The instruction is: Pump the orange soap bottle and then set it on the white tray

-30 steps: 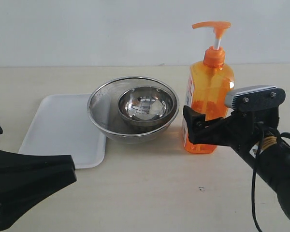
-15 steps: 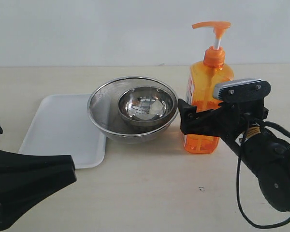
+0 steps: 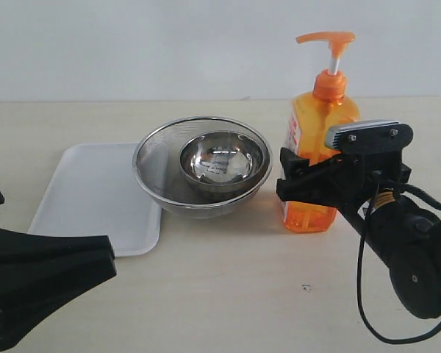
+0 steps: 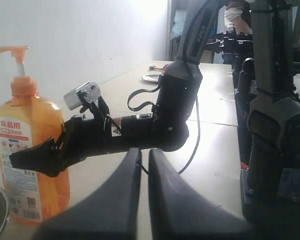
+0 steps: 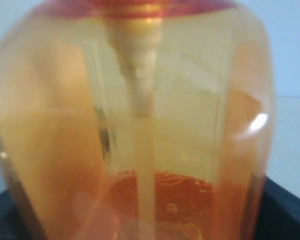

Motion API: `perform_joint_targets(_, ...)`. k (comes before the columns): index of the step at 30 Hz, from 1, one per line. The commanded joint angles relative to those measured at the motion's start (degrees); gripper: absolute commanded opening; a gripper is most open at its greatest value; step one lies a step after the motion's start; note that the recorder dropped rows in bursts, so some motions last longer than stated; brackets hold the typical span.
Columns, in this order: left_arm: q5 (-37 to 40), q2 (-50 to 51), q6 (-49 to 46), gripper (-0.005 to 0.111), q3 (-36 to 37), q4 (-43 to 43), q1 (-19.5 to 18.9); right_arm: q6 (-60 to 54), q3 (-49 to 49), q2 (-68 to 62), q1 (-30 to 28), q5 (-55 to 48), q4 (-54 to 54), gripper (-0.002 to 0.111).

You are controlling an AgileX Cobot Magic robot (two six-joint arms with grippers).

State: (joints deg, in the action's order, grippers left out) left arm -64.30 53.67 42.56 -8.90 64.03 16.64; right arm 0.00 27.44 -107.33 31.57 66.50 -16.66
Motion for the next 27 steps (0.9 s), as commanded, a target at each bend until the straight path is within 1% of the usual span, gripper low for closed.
perform_joint_targets(1, 0.2, -0.3, -0.2, 0.005, 0.3, -0.1, 0.0, -0.8, 0.0, -0.2, 0.0, 0.0, -1.1, 0.04)
perform_joint_targets(2, 0.2, -0.3, -0.2, 0.005, 0.3, -0.1, 0.0, -0.8, 0.0, -0.2, 0.0, 0.0, -1.1, 0.031)
perform_joint_targets(6, 0.2, -0.3, -0.2, 0.005, 0.3, -0.1, 0.0, -0.8, 0.0, -0.2, 0.0, 0.1, -1.2, 0.002)
perform_joint_targets(7, 0.2, -0.3, -0.2, 0.005, 0.3, -0.1, 0.0, -0.7, 0.0, -0.2, 0.0, 0.4, -1.2, 0.0)
perform_joint_targets(10, 0.2, -0.3, -0.2, 0.005, 0.3, -0.1, 0.0, -2.0, 0.0, -0.2, 0.0, 0.7, -1.1, 0.0)
perform_joint_targets(15, 0.2, -0.3, -0.2, 0.005, 0.3, -0.1, 0.0, -9.1, 0.0, -0.2, 0.0, 1.0, -1.1, 0.0)
perform_joint_targets(16, 0.2, -0.3, -0.2, 0.005, 0.3, -0.1, 0.0, -12.6, 0.0, -0.2, 0.0, 1.2, -1.6, 0.0)
perform_joint_targets(20, 0.2, -0.3, -0.2, 0.005, 0.3, -0.1, 0.0, -16.7, 0.0, 0.2, 0.0, 1.4, -4.0, 0.0)
perform_joint_targets(25, 0.2, -0.3, -0.2, 0.005, 0.3, -0.1, 0.0, -21.1, 0.1, 1.7, 0.0, 1.7, -3.7, 0.0)
perform_joint_targets(27, 0.2, -0.3, -0.2, 0.005, 0.3, -0.1, 0.0, -24.4, 0.9, 1.7, 0.0, 0.2, -3.8, 0.0)
